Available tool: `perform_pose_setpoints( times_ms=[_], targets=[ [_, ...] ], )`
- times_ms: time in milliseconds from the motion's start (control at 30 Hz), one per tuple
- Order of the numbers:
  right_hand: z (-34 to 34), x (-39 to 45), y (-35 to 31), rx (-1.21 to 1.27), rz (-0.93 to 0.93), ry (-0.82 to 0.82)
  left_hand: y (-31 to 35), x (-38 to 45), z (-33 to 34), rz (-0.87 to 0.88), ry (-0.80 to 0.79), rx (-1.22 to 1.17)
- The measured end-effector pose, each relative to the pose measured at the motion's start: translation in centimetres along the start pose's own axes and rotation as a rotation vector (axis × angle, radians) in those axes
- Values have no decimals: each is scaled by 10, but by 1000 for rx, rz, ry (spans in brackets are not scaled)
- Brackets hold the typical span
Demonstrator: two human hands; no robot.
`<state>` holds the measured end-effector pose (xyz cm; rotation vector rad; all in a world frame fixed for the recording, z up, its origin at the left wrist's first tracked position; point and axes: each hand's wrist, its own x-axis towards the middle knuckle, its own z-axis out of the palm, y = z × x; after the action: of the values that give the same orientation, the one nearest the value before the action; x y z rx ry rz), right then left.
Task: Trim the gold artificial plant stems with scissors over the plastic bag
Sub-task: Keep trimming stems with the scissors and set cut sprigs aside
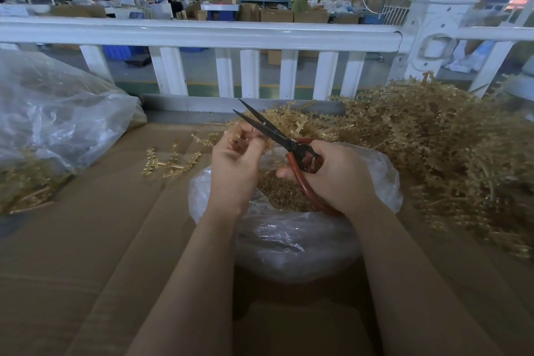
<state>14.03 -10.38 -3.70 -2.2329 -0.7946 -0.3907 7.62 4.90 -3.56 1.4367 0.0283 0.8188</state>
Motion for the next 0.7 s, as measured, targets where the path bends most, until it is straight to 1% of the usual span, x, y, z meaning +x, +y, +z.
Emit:
perform_pose_setpoints(
  times_ms=[200, 333, 400, 533, 700],
  targets=[
    [0, 1, 1, -7, 12, 11, 1, -1, 0, 14, -5, -23],
    [0, 1, 0, 16, 23, -7, 3, 0, 0, -30, 26, -30],
    [0, 0, -1, 113, 53, -10, 4, 0, -1, -90, 34, -62],
    [-3, 2, -4, 363, 173, -21, 4, 1, -1, -215, 27, -149],
    [-8, 5, -7, 598, 256, -67, 5, 2, 0, -295, -51, -226]
  ],
)
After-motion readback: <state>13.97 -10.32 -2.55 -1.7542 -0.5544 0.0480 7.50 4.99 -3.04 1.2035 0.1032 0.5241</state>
